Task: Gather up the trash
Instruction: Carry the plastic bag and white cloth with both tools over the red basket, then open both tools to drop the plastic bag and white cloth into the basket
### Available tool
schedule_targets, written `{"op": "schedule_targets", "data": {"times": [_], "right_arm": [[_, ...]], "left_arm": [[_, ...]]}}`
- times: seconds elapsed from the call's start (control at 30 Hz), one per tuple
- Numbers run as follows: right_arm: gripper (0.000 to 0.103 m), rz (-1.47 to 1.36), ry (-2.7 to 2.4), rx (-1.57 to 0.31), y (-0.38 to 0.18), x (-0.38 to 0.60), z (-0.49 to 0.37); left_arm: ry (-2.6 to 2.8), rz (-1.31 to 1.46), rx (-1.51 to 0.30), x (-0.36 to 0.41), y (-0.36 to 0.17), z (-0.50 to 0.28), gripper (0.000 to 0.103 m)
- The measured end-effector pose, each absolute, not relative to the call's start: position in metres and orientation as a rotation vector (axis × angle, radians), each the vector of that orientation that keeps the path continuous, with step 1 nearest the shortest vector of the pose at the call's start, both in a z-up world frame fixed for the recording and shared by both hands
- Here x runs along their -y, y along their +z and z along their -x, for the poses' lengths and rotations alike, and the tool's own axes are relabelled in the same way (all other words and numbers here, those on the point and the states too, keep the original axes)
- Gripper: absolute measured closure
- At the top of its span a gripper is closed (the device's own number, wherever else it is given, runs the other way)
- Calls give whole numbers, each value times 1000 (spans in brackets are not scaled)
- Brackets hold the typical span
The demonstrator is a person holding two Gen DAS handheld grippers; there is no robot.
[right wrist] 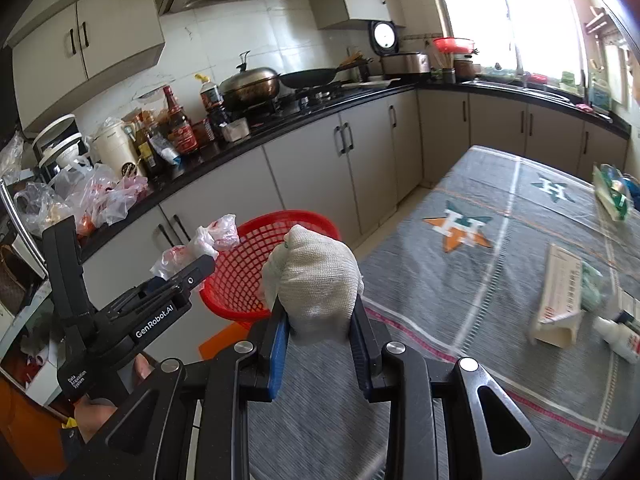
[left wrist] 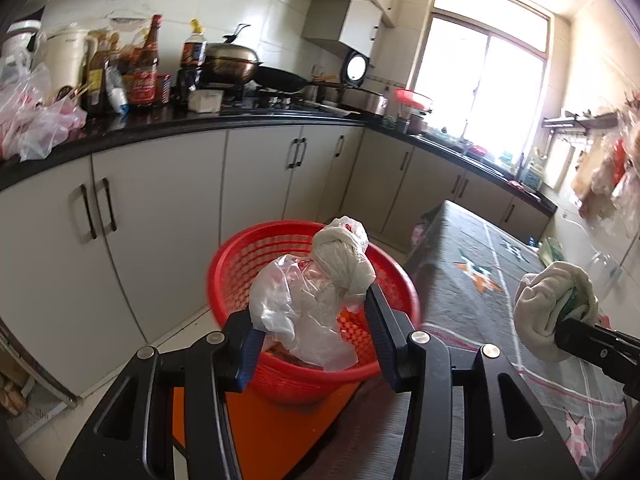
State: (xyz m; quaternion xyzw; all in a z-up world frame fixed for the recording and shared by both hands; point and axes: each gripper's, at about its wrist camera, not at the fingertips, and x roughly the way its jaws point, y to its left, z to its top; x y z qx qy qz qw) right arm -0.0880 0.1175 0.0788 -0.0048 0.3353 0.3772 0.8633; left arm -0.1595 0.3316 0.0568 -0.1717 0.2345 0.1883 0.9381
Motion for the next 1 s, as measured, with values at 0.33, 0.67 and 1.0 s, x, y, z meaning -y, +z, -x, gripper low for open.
{"op": "schedule_targets", "data": {"times": [0.33, 0.67, 1.0], "right_arm": [[72, 36, 843, -749, 73, -171, 63], [72, 38, 835, -814, 53, -208, 32], [50, 75, 798, -809, 42, -225, 14]], "left_arm": [[426, 403, -511, -371, 41, 160, 56], [429, 378, -538, -376, 37, 137, 56], [425, 395, -548, -383, 30, 127, 35]]}}
